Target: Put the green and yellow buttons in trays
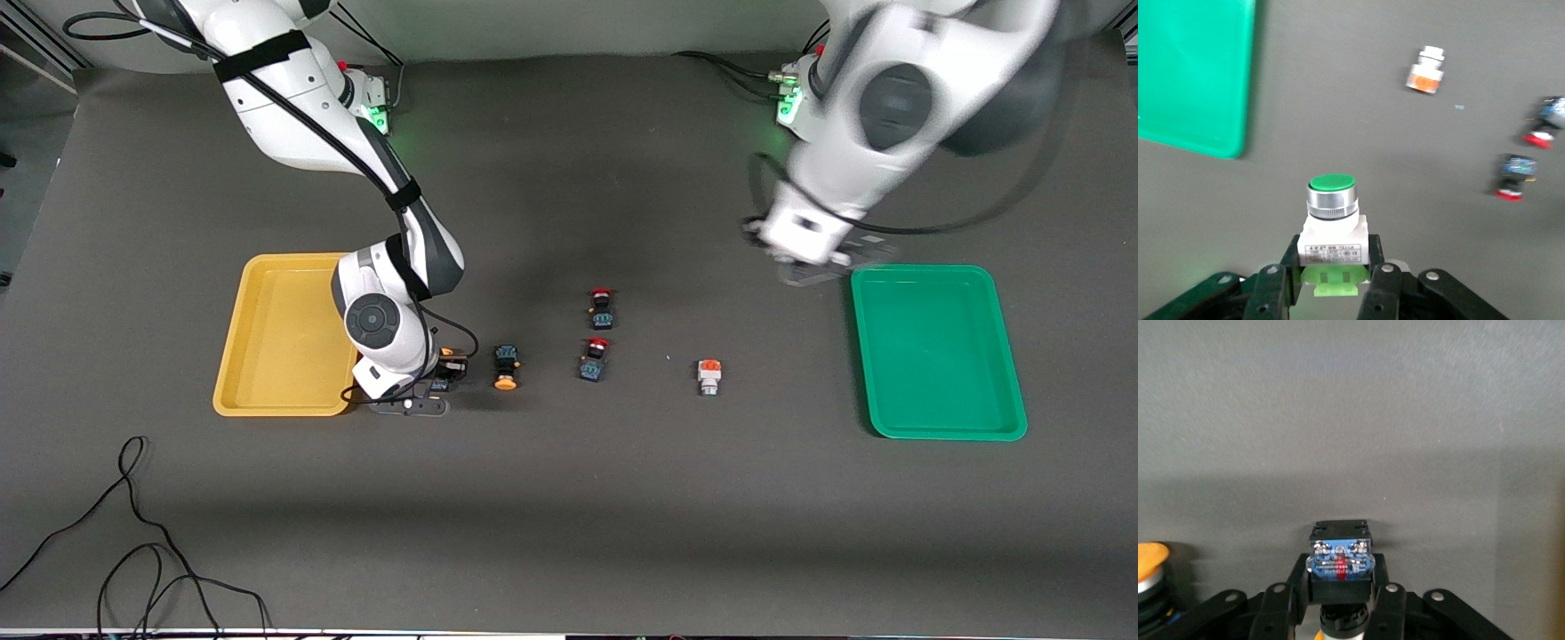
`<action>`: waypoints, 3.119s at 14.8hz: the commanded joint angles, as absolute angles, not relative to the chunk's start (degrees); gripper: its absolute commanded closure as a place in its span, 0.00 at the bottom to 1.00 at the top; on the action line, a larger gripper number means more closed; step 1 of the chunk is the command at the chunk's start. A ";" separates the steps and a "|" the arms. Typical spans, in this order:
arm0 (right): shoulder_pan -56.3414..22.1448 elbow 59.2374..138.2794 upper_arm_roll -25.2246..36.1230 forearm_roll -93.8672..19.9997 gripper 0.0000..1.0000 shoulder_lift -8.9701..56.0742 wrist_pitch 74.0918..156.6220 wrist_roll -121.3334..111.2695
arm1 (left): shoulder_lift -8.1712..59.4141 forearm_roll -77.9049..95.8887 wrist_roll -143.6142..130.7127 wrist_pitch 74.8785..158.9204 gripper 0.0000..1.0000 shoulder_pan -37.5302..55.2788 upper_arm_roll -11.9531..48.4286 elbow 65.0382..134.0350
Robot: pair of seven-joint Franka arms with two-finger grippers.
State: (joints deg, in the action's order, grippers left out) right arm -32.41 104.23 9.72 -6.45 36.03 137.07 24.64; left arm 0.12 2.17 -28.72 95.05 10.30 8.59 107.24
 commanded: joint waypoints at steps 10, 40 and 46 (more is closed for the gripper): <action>-32.61 109.05 26.80 -6.94 1.00 20.66 115.47 2.20 | 16.15 -4.38 6.06 114.14 1.00 -14.15 8.88 111.61; -49.47 88.59 24.43 -21.26 0.01 40.16 117.59 29.79 | 19.15 -5.45 -5.68 110.74 0.01 6.47 14.15 98.97; -52.47 88.59 23.82 -21.36 0.02 45.44 125.59 33.56 | 26.00 -1.94 -13.18 115.47 0.01 13.18 14.24 95.54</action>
